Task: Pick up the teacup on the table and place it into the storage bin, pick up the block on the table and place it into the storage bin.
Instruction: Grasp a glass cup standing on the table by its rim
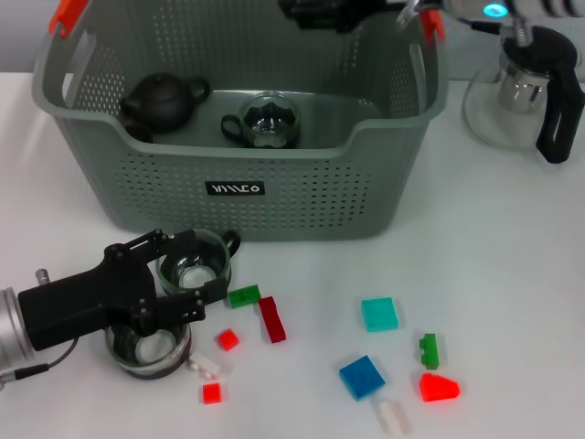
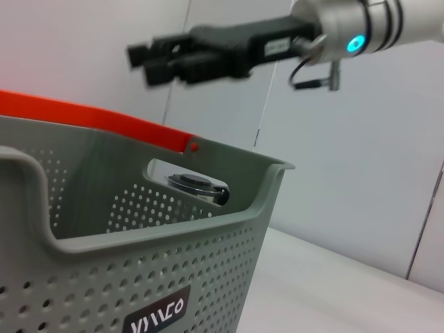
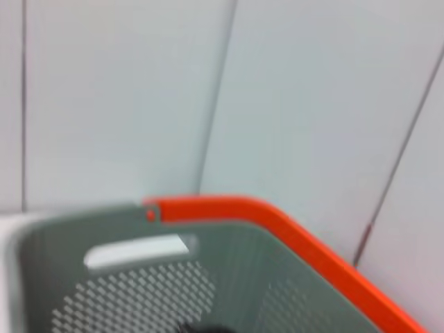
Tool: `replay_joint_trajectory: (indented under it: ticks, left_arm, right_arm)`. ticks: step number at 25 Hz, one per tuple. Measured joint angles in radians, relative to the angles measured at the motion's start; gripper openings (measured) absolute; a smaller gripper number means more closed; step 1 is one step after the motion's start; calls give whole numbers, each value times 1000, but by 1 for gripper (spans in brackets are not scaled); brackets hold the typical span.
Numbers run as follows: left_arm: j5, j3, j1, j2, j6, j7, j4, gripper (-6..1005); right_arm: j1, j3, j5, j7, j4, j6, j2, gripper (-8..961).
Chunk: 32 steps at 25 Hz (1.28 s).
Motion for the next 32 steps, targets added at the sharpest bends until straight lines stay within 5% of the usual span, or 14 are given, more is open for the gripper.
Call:
replay_joint_trajectory:
  ticks: [7, 9, 16, 23, 32]
  left_arm:
    - [0, 0, 0, 3, 9, -2, 4, 872]
    - [0, 0, 0, 3, 11, -2, 5, 872]
    - [8, 0, 0, 8, 52, -3, 21, 873]
    - [31, 8, 12, 13, 66, -64, 90, 873]
    - [165, 12, 8, 20, 93, -201, 373, 872]
  right_arm:
    - [-113, 74, 160, 4, -201, -276, -4, 652]
    - [-126, 149, 188, 8, -227, -453, -7, 651]
    - [-162, 220, 152, -39, -236, -707, -14, 647]
    - [-268, 162, 134, -125, -228, -730, 0, 643]
    - [-302, 39, 150, -110, -193, -688, 4, 643]
